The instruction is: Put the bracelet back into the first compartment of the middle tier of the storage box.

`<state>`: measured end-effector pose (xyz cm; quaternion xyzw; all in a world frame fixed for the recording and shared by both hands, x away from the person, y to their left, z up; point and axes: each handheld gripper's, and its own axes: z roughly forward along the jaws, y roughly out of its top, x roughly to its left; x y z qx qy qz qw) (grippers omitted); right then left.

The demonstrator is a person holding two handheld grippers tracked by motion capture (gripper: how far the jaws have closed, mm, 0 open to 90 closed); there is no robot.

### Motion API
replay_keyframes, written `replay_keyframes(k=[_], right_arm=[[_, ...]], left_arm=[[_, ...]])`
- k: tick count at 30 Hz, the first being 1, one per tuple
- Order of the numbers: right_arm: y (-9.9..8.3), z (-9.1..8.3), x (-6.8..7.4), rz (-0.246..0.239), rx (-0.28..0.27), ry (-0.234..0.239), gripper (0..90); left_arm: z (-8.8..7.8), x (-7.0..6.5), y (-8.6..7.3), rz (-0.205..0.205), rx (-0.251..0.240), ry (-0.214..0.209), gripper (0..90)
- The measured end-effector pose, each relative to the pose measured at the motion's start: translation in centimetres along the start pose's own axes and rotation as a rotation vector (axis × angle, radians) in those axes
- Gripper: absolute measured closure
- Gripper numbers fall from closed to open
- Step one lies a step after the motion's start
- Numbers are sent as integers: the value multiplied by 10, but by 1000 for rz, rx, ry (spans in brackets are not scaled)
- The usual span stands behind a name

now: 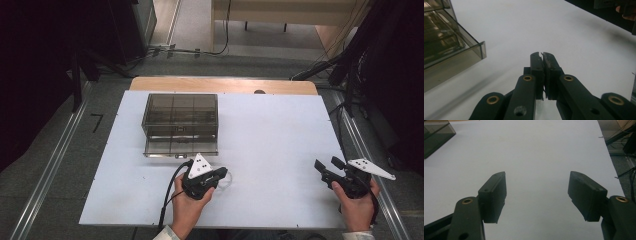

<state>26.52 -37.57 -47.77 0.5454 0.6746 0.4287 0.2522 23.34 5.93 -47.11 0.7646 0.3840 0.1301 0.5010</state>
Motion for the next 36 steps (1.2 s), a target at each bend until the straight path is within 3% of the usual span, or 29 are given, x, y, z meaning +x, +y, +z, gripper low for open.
replay_keyframes(k=[36], right_arm=[[0,1,1,-6,7,2,295]], left_arm=[[-56,45,14,-97,-165,114,879]])
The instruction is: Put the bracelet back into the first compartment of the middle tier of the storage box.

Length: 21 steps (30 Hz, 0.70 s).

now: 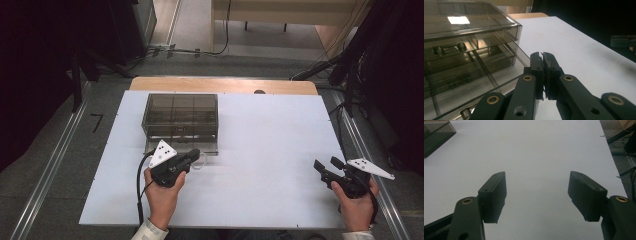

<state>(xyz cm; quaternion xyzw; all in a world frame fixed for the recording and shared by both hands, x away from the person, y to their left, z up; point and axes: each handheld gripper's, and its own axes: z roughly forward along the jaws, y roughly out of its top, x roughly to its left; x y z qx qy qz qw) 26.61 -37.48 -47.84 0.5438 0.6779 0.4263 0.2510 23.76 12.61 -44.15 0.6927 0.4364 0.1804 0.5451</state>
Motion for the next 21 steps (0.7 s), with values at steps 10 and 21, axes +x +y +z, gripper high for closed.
replay_keyframes(k=[10,21], right_arm=[[0,0,0,4,4,-1,295],[0,1,1,2,6,-1,295]], left_arm=[[-10,8,5,-19,-35,17,879],[-27,26,13,-55,-92,63,880]])
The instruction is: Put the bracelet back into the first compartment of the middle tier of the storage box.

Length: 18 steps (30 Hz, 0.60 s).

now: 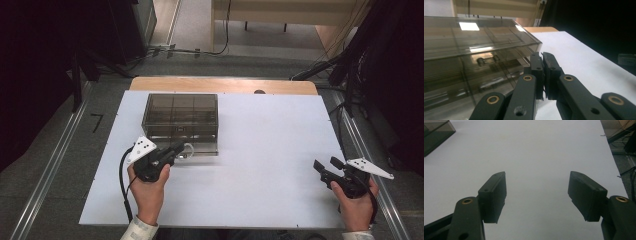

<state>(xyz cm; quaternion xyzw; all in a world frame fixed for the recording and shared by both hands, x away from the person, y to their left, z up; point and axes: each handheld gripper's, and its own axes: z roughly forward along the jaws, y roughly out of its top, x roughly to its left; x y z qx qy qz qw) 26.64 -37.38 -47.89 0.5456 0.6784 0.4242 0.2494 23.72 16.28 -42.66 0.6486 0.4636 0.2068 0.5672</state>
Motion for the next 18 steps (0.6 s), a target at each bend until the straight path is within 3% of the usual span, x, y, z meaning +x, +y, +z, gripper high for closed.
replay_keyframes(k=[18], right_arm=[[0,1,0,-6,-2,-1,295]], left_arm=[[-16,25,7,-40,-69,79,879]])
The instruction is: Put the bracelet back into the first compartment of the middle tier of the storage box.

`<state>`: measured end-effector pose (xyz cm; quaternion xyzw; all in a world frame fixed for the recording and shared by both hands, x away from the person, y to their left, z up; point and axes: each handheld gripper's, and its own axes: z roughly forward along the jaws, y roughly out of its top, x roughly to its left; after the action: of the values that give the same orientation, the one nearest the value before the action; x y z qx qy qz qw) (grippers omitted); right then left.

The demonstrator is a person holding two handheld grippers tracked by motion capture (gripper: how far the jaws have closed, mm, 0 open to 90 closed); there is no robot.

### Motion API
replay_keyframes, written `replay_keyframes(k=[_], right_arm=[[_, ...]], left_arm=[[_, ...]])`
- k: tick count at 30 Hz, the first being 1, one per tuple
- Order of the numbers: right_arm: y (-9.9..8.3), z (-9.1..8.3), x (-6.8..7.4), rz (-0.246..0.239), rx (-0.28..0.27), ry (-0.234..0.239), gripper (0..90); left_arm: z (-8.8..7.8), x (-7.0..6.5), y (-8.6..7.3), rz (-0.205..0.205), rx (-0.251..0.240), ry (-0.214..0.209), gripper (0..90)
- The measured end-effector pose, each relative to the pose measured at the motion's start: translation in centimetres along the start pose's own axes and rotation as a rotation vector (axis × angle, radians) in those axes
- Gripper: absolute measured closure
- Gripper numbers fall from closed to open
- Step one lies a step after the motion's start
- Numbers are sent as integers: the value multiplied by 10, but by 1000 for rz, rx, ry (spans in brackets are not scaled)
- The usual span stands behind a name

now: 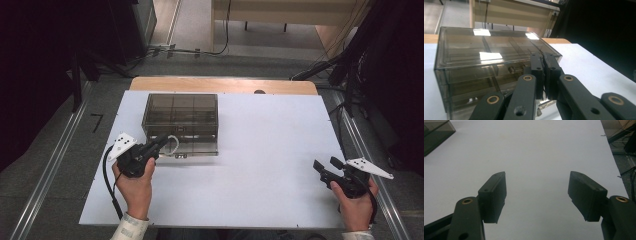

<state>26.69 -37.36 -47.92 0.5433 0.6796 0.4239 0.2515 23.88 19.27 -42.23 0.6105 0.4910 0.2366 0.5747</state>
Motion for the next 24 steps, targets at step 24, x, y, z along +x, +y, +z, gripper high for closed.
replay_keyframes(k=[24], right_arm=[[0,0,1,0,3,2,295]], left_arm=[[-2,25,-4,-23,-13,92,879]])
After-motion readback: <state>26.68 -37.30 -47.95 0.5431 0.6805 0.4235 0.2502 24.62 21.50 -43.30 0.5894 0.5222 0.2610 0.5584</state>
